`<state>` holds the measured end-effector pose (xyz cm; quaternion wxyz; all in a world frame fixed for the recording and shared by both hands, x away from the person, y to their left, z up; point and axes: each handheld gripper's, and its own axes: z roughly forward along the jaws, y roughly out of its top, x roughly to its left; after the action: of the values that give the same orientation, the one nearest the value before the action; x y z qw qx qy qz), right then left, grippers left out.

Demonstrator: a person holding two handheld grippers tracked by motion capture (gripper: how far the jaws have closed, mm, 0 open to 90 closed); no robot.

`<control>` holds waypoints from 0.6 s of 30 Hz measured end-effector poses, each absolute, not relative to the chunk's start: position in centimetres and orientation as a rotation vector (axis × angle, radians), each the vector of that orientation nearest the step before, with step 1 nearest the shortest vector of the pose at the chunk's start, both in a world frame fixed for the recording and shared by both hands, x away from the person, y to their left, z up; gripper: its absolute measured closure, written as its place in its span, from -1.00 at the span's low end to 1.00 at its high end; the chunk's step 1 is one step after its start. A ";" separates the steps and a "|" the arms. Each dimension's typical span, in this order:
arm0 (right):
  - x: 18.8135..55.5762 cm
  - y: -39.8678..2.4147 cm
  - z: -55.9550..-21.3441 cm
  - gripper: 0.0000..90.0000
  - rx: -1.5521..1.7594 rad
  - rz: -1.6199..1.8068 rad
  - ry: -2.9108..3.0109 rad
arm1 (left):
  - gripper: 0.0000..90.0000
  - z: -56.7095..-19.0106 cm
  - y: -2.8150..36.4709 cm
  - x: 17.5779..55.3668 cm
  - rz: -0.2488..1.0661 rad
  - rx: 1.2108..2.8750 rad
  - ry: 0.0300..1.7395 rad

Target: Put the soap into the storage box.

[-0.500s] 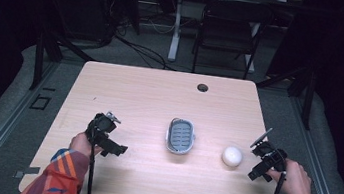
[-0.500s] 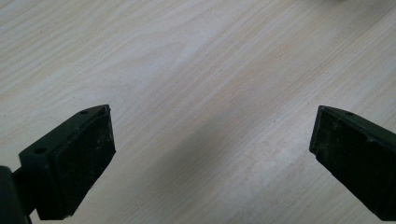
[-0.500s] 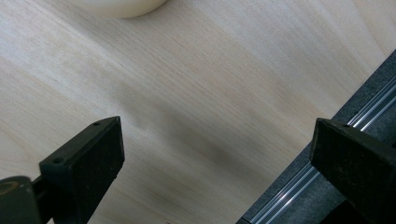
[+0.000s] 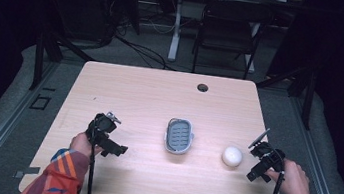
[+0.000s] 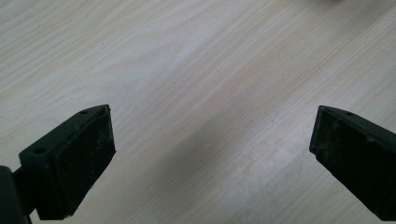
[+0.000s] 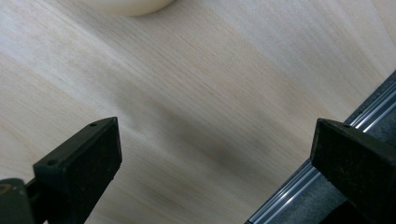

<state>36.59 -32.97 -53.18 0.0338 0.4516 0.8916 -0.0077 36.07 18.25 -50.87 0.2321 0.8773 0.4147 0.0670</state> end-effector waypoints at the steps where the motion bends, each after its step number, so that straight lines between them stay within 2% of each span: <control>1: 36.6 -32.9 -53.1 -0.96 1.388 -0.019 2.745 | -1.00 -50.9 18.3 36.1 0.183 2.411 1.140; 18: 36.9 -31.9 -52.7 -0.96 1.341 0.015 2.780 | -1.00 -51.0 18.1 36.1 0.180 2.421 1.132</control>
<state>36.92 -31.86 -52.72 0.0278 0.4343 0.9003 0.0047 36.10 18.14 -50.95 0.2295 0.8797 0.4112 0.0653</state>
